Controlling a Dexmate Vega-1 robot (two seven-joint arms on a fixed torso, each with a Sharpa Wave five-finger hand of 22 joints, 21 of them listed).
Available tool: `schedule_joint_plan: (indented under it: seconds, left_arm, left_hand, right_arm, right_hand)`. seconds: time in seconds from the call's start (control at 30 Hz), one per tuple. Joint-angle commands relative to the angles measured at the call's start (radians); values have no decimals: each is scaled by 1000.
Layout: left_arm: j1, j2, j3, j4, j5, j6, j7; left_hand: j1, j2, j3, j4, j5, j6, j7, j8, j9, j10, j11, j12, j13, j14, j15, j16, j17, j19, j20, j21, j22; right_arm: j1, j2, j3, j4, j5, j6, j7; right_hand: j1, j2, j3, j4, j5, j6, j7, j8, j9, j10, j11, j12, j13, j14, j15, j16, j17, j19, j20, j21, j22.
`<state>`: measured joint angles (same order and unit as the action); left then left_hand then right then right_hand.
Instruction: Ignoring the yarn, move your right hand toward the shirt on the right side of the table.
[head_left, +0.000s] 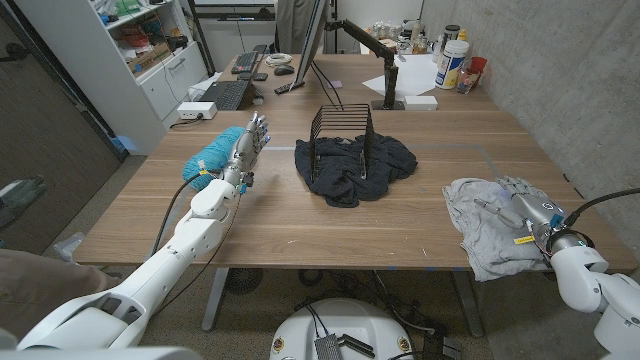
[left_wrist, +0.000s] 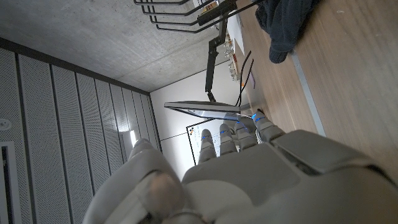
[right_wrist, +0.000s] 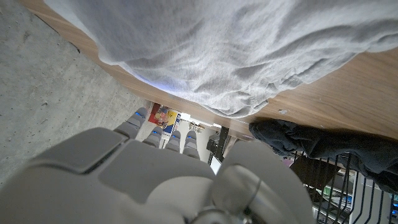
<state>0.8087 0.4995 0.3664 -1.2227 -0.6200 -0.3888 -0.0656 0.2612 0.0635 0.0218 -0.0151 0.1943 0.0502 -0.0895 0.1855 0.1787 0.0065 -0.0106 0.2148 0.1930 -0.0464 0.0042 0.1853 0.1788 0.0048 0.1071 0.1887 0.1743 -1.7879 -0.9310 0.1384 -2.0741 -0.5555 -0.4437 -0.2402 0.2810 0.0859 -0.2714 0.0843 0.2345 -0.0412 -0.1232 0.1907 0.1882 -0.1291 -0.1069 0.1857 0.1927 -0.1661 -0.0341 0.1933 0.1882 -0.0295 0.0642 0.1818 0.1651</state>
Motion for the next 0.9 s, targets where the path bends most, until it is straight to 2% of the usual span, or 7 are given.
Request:
schedule_joint_plan:
  seconds: [0.03, 0.9]
  left_arm:
    - [4, 1, -1, -1, -1, -1, 1]
    - [0, 0, -2, 8, -3, -3, -3]
  left_hand:
    - [3, 9, -1, -4, 5, 7, -4, 3, 2, 0, 1, 4, 6, -6, -3, 3, 3, -1, -2, 5, 2]
    - [3, 10, -2, -6, 5, 7, -4, 3, 2, 3, -1, 4, 6, -7, -3, 2, 3, -1, -3, 5, 2]
  right_arm:
    - [-4, -18, -9, 9, 19, -13, -9]
    - [5, -52, -55, 22, 64, -74, -28]
  right_hand:
    - [13, 4, 2, -6, 1, -7, -7, 2, 3, -10, 2, 2, 3, -70, -42, 3, 5, -11, 3, 4, 5]
    - [16, 7, 4, -7, 0, -26, -11, -3, 3, -33, 0, -1, 3, -87, -43, -1, 6, -19, -1, 2, 5]
